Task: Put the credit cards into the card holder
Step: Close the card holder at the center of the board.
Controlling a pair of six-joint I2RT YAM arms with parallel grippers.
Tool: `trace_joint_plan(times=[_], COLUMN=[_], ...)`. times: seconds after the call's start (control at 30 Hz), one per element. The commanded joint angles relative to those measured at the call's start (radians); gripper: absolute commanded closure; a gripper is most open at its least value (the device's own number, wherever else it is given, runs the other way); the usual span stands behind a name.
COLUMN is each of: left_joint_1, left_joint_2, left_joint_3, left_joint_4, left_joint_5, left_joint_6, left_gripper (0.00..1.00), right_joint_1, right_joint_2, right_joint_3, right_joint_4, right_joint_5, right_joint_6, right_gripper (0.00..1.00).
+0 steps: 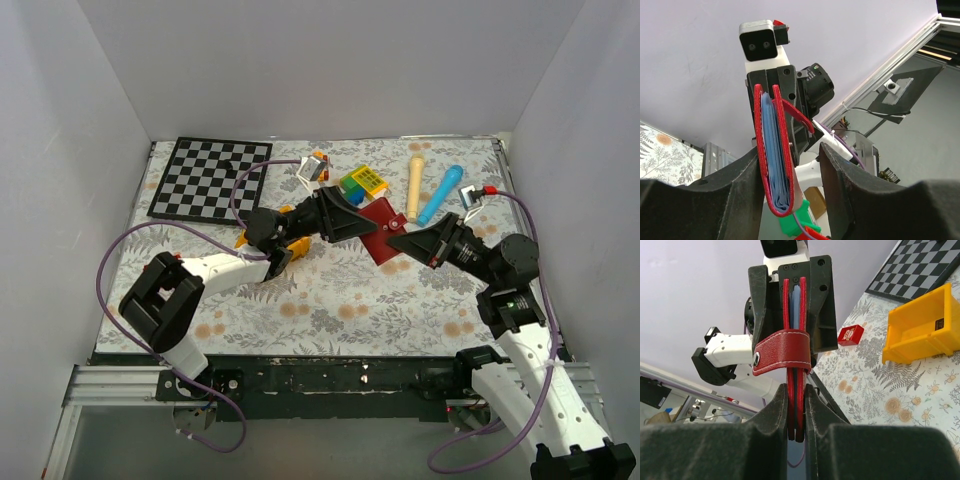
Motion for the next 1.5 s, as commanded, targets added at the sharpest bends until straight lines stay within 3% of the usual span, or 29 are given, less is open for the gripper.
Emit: trace_joint_plan(times=[0.0, 0.1, 0.33, 0.37, 0.4, 0.47, 0.53, 0.7, 0.87, 1.1, 1.47], left_joint_1=[-0.008, -0.009, -0.018, -0.018, -0.018, -0.018, -0.018, -0.014, -0.003, -0.001, -0.004], left_joint_2=[-0.012, -0.012, -0.007, -0.006, -0.007, -0.007, -0.007, 0.011, 0.040, -0.012, -0.012], left_joint_3=[0.048, 0.054, 0.061, 0.062, 0.062, 0.059, 0.051, 0.033, 0.022, 0.018, 0.013], left_joint_4=[0.077, 0.048, -0.002, -0.009, -0.015, -0.019, -0.016, 0.059, 0.146, 0.088, 0.165], left_joint_5=[0.013, 0.021, 0.021, 0.021, 0.022, 0.021, 0.021, 0.009, 0.002, 0.012, 0.015], left_joint_6=[0.018, 0.031, 0.052, 0.051, 0.052, 0.051, 0.048, -0.001, -0.060, -0.006, -0.052], left_gripper=[0.57, 0.63, 0.94, 0.99, 1.00, 1.00, 1.00, 1.00, 1.00, 1.00, 1.00], right_joint_1=[-0.003, -0.003, -0.003, -0.003, -0.001, -0.001, -0.003, -0.003, -0.003, -0.003, -0.003], right_joint_2=[0.011, 0.012, 0.005, 0.000, -0.006, -0.024, -0.047, -0.073, -0.090, -0.124, -0.075], right_joint_3=[0.041, 0.041, 0.052, 0.057, 0.061, 0.071, 0.087, 0.150, 0.181, 0.201, 0.221], right_joint_4=[0.040, 0.040, 0.009, -0.005, -0.022, -0.052, -0.110, -0.236, -0.227, -0.246, -0.126], right_joint_5=[-0.053, -0.060, -0.077, -0.076, -0.077, -0.074, -0.064, -0.056, -0.028, 0.122, 0.148], right_joint_6=[0.016, 0.015, -0.017, -0.031, -0.048, -0.077, -0.120, -0.211, -0.206, -0.208, -0.142], right_gripper=[0.99, 0.99, 0.99, 0.92, 0.78, 0.61, 0.49, 0.39, 0.37, 0.37, 0.37])
